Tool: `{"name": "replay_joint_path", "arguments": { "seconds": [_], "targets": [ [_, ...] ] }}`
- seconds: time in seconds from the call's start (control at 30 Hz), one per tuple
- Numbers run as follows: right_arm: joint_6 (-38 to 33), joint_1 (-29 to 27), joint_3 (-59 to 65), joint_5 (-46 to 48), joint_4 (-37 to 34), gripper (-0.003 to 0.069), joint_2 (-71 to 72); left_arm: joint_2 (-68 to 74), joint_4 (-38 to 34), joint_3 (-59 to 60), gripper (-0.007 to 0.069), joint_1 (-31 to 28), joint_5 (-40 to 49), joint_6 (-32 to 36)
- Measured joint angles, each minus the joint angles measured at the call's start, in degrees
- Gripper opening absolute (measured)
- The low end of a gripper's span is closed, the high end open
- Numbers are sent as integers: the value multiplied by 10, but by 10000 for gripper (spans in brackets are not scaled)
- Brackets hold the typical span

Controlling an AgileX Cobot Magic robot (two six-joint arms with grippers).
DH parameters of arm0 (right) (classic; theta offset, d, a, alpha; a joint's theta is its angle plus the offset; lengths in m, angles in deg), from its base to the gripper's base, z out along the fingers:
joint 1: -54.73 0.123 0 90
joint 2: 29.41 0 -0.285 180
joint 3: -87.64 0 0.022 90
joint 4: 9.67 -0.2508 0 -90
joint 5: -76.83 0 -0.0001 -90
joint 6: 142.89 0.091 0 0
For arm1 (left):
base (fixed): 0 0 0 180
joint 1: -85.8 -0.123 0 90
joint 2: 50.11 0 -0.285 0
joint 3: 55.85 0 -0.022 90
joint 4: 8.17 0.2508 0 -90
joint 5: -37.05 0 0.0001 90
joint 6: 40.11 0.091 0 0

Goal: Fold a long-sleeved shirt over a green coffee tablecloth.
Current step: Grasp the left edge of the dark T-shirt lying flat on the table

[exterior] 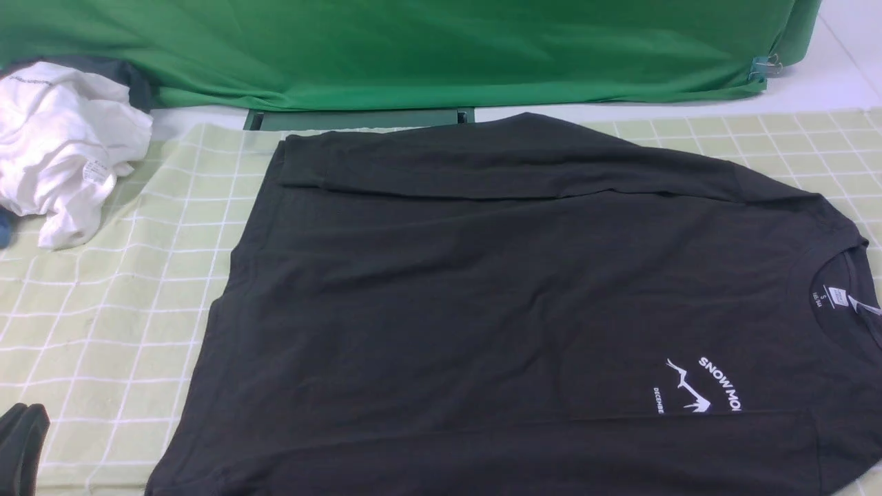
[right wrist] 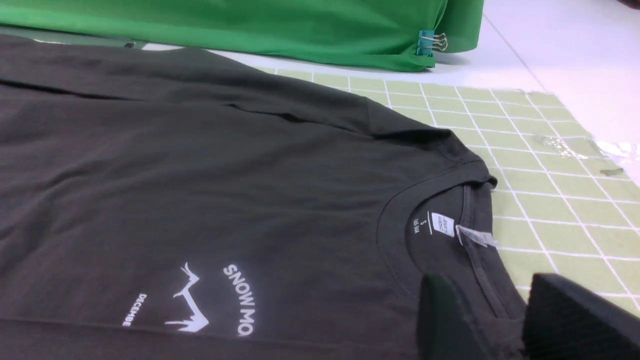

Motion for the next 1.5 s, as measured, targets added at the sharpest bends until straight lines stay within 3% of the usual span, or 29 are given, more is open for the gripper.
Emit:
{"name": "replay_joint_path", "arguments": {
  "seconds": [0.77, 0.87, 0.93, 0.97, 1.0, 1.1, 1.2, 1.33, 1.5],
  "targets": [
    [0, 0, 0, 0, 0, 241, 0, 0, 1, 0, 17, 0, -3, 0],
    [0, 0, 0, 0, 0, 241, 0, 0, -28, 0, 17, 0, -31, -6],
    [0, 0, 0, 0, 0, 241, 0, 0, -117, 0, 17, 0, -95, -43],
    [0, 0, 0, 0, 0, 241, 0, 0, -117, 0, 17, 0, -101, -43],
    [0, 0, 0, -1, 0, 241, 0, 0, -178, 0, 17, 0, -149, -73],
    [0, 0, 0, -2, 0, 241, 0, 0, -231, 0, 17, 0, -227, -100],
    [6, 0, 0, -11, -10, 241, 0, 0, -242, 0, 17, 0, -282, -135],
    [107, 0, 1, -94, -79, 241, 0, 0, -243, 0, 17, 0, -391, -242],
    [154, 0, 1, -160, -95, 239, 0, 6, -176, -63, 17, 0, -383, -333]
  ]
}}
